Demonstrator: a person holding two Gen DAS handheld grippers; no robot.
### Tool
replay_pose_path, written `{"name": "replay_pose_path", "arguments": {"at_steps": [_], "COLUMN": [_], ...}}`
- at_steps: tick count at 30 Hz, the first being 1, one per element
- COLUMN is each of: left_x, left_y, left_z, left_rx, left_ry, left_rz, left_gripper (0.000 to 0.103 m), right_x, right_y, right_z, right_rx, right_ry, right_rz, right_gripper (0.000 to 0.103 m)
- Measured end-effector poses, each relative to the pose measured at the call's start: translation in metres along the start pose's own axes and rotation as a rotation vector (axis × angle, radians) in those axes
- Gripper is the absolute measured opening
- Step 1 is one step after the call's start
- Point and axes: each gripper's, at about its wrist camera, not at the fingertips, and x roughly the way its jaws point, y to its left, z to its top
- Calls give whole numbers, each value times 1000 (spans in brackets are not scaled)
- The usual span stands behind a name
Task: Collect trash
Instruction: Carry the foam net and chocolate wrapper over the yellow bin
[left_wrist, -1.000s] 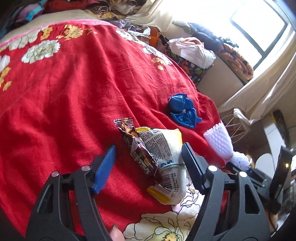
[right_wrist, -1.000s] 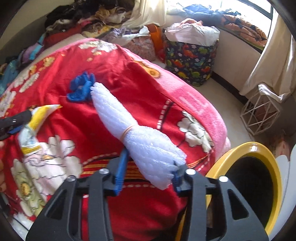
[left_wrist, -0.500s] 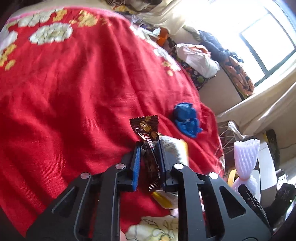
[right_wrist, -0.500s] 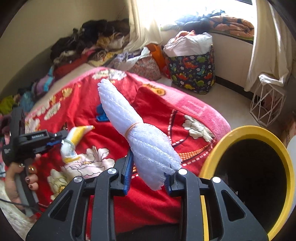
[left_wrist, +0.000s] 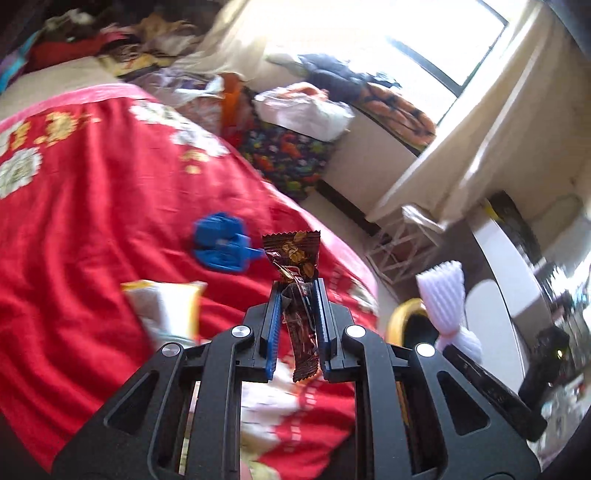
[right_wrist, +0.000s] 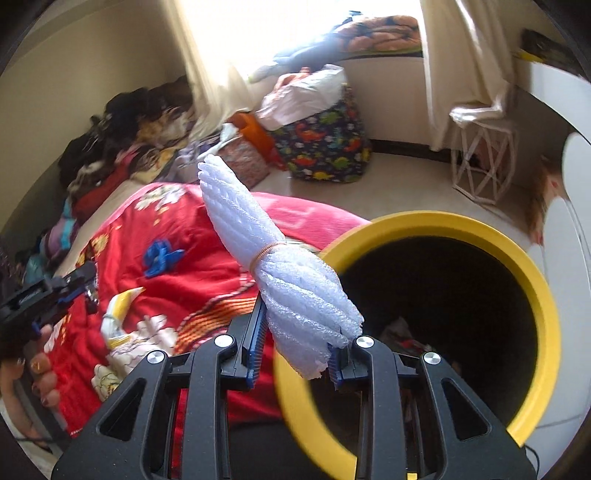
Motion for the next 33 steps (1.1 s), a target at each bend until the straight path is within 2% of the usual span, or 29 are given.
{"name": "replay_pose_path", "arguments": {"at_steps": [9, 17, 29, 32, 33], "left_x": [31, 55, 90, 94, 96], "left_y": [-79, -133, -169, -175, -177], "left_z": [-24, -43, -74, -81, -83], "left_rx": [156, 264, 364, 382, 387], "left_ry": [80, 125, 226, 245, 249], "left_rz": [-94, -151, -167, -173, -174], "left_gripper": [12, 12, 12, 13, 15], "right_x": [-20, -32, -52, -54, -55], "right_y": [-55, -93, -132, -136, -138], "right_z": [-8, -13, -17, -18, -18], "right_rx": [124, 214, 299, 315, 321], "right_ry": [-11, -12, -34, -39, -43], "right_rz": [-68, -99, -108, -106, -107], "right_gripper": [27, 29, 31, 35, 39]}}
